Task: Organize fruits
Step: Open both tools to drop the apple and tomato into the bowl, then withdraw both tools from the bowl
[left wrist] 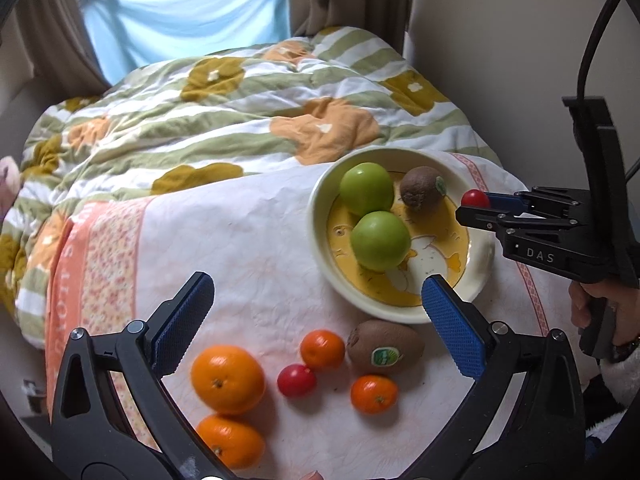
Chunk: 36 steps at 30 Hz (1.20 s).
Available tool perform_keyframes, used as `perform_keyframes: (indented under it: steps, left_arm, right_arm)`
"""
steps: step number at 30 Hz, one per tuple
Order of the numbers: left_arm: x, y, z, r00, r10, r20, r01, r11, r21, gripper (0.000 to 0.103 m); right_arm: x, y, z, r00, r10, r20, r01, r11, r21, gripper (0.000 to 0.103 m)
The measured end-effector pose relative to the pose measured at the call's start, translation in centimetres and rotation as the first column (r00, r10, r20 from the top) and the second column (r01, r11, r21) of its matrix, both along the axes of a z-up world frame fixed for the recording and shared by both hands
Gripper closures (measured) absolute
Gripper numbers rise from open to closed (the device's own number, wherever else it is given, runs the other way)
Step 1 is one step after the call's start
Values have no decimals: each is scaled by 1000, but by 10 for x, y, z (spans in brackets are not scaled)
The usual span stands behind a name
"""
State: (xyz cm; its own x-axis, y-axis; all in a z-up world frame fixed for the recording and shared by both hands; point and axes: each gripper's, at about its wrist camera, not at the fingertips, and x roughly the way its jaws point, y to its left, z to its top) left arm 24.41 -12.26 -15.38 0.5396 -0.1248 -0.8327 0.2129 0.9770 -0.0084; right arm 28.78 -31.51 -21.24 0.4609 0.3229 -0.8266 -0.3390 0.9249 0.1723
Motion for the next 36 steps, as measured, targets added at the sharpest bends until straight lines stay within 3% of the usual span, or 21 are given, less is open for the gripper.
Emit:
perform_keyframes:
  steps: [8, 15, 18, 19, 21, 29, 36]
  left_arm:
    - [-9, 19, -13, 997, 74, -26, -74, 997, -12, 0]
    - [-16, 17, -22, 995, 86, -42, -86, 996, -9, 0]
    - [-19, 17, -21, 996, 84, -40, -85, 996, -6, 0]
    - [-20, 17, -20, 996, 84, -37, -84, 996, -6, 0]
    - [-22, 17, -18, 996, 83, -34, -84, 996, -5, 0]
    - [-32, 26, -1, 996, 91, 4, -91, 996, 5, 0]
    - [-57, 45, 34, 994, 84, 71, -85, 996, 18, 0]
  right_arm:
    - [6, 9, -23, 999, 42, -9, -42, 999, -23, 75]
    - [9, 11, -30, 999, 36, -5, -36, 998, -57, 72]
    - [5, 8, -25, 999, 43, 20, -43, 999, -14, 25]
    - [4, 7, -23, 999, 40, 33, -40, 999, -4, 15]
    - [2, 8, -19, 998, 40, 53, -40, 999, -4, 6]
    - [-6, 9, -1, 996, 23, 92, -23, 1000, 0, 6]
    - [-25, 8, 35, 993, -19, 116, 18, 1000, 11, 6]
